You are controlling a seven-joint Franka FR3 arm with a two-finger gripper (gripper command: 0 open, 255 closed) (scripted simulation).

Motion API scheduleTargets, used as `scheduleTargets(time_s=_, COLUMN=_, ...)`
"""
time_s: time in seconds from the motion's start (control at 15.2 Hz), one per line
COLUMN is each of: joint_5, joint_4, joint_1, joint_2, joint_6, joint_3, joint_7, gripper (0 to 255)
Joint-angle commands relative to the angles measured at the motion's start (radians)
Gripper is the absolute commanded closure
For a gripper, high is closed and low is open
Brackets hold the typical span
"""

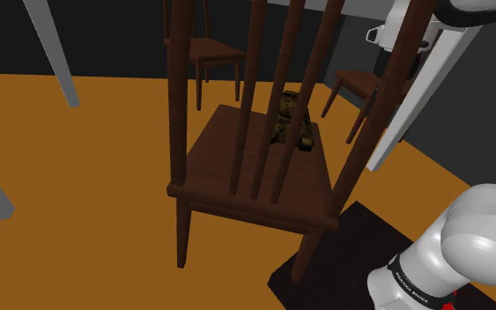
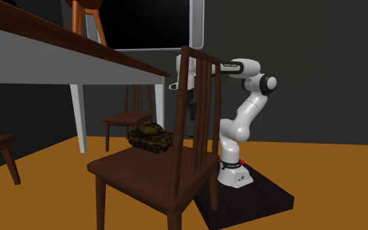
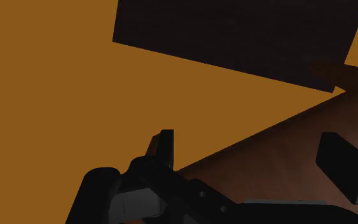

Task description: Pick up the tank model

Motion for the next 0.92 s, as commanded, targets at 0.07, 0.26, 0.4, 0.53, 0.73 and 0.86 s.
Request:
scheduleTargets(time_s=0.07, joint_5=0.028, joint_4=0.008, joint_1=-0.013, joint_2=0.012, joint_6=0.010, joint_3=0.030, joint_7=0.079, gripper=0)
scheduleTargets(time_s=0.26, joint_5=0.104, joint_4=0.043, joint_1=-0.058, joint_2=0.062, joint_6=0.048, joint_3=0.122, joint_7=0.310, gripper=0)
scheduleTargets(time_s=0.4, joint_5=0.144, joint_4=0.076, joint_1=-0.091, joint_2=0.106, joint_6=0.077, joint_3=0.180, joint_7=0.463, gripper=0)
scheduleTargets(time_s=0.53, joint_5=0.173, joint_4=0.117, joint_1=-0.124, joint_2=0.156, joint_6=0.107, joint_3=0.234, joint_7=0.616, gripper=0)
scheduleTargets(time_s=0.73, joint_5=0.192, joint_4=0.191, joint_1=-0.166, joint_2=0.244, joint_6=0.151, joint_3=0.302, joint_7=0.848, gripper=0)
scheduleTargets(time_s=0.86, joint_5=0.186, joint_4=0.248, joint_1=-0.185, joint_2=0.310, joint_6=0.178, joint_3=0.334, joint_7=1.006, gripper=0)
